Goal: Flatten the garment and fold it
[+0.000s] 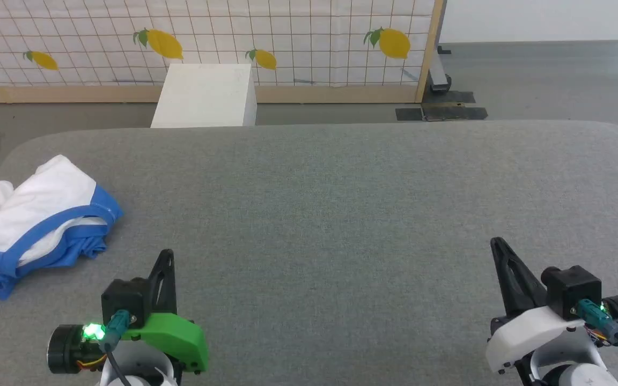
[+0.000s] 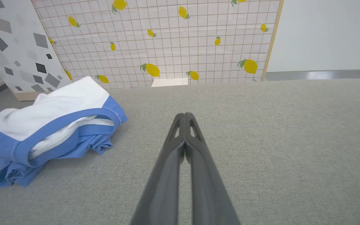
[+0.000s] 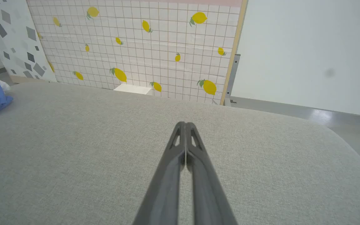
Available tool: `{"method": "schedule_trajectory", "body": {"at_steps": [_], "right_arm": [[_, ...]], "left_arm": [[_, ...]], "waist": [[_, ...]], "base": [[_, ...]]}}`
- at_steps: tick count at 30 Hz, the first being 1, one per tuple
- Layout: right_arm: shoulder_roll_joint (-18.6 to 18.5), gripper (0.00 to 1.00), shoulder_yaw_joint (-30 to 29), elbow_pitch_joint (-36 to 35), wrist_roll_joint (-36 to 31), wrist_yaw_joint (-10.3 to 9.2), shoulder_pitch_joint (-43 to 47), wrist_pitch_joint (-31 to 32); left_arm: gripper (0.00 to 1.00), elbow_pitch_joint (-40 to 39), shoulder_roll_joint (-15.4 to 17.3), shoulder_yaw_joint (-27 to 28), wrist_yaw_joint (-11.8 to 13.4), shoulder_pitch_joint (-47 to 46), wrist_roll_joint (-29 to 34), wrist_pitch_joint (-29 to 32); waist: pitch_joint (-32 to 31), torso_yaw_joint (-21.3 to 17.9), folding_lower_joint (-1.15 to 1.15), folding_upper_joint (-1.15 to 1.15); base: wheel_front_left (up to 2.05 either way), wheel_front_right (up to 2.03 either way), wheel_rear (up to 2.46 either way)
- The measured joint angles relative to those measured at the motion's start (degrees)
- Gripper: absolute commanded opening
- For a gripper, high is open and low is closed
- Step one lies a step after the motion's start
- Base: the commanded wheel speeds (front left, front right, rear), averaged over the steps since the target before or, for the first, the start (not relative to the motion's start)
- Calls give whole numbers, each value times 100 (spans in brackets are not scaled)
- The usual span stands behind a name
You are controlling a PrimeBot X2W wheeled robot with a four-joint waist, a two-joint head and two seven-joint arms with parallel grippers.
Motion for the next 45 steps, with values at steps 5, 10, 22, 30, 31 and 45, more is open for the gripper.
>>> {"method": "schedule_trajectory", "body": {"at_steps": [5, 10, 22, 30, 31, 45], "right_arm": [[0, 0, 0, 0, 0, 0, 0, 0], [0, 0, 1, 0, 0, 0, 0, 0], [0, 0, 1, 0, 0, 0, 0, 0], [-1, 100, -44, 0, 9, 1, 5, -8], [-1, 100, -60, 0, 25, 1, 8, -9], [-1, 100, -319, 44, 89, 1, 32, -163]], "left_arm": [[0, 0, 0, 0, 0, 0, 0, 0], [0, 0, 0, 1, 0, 0, 0, 0], [0, 0, 0, 1, 0, 0, 0, 0], [100, -2, 2, -23, 0, 8, -25, -9], [100, -2, 2, -22, 0, 11, -31, -11], [100, -30, 2, -19, 1, 58, -98, -185]], "waist": [[0, 0, 0, 0], [0, 0, 0, 0], [0, 0, 0, 0], [2, -2, 0, 0], [2, -2, 0, 0], [-2, 10, 0, 0]], "base": [[0, 0, 0], [0, 0, 0], [0, 0, 0], [0, 0, 0], [0, 0, 0], [0, 0, 0]]}}
